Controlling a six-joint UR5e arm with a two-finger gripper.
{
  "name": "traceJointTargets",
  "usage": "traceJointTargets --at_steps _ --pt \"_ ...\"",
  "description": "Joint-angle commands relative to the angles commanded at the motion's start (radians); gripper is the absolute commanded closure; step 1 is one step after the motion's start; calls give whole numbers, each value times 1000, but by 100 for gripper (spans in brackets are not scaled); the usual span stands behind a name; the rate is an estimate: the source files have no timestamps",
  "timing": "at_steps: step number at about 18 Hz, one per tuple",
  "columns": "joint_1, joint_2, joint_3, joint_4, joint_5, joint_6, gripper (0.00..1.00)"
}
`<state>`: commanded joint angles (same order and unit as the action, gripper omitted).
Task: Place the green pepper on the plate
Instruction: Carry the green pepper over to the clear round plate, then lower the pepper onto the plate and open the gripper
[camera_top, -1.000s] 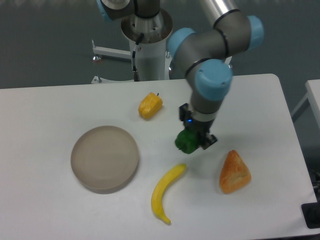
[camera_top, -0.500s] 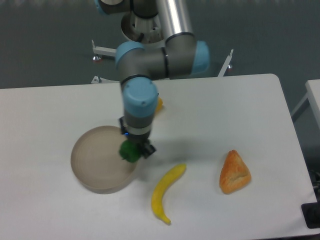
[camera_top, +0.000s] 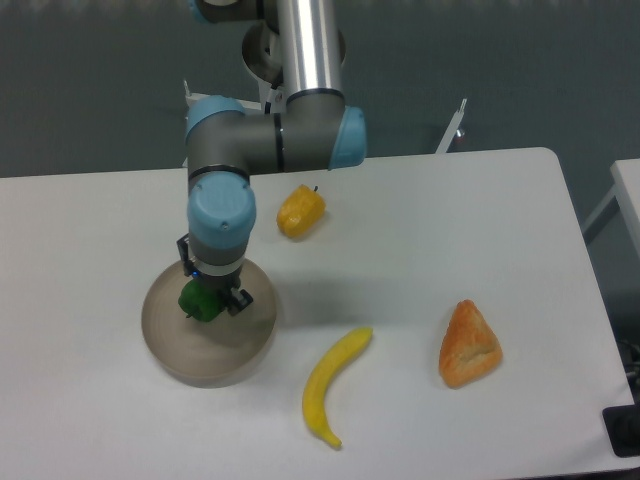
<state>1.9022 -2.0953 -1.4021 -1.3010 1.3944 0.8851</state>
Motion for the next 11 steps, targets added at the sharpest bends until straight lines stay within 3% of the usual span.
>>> traceJointTargets --at_steps 1,8,11 --pt "-2 -2 -8 21 5 0 0" --pt "1 23 12 25 17 11 0" --pt "72 35 46 29 86 23 0"
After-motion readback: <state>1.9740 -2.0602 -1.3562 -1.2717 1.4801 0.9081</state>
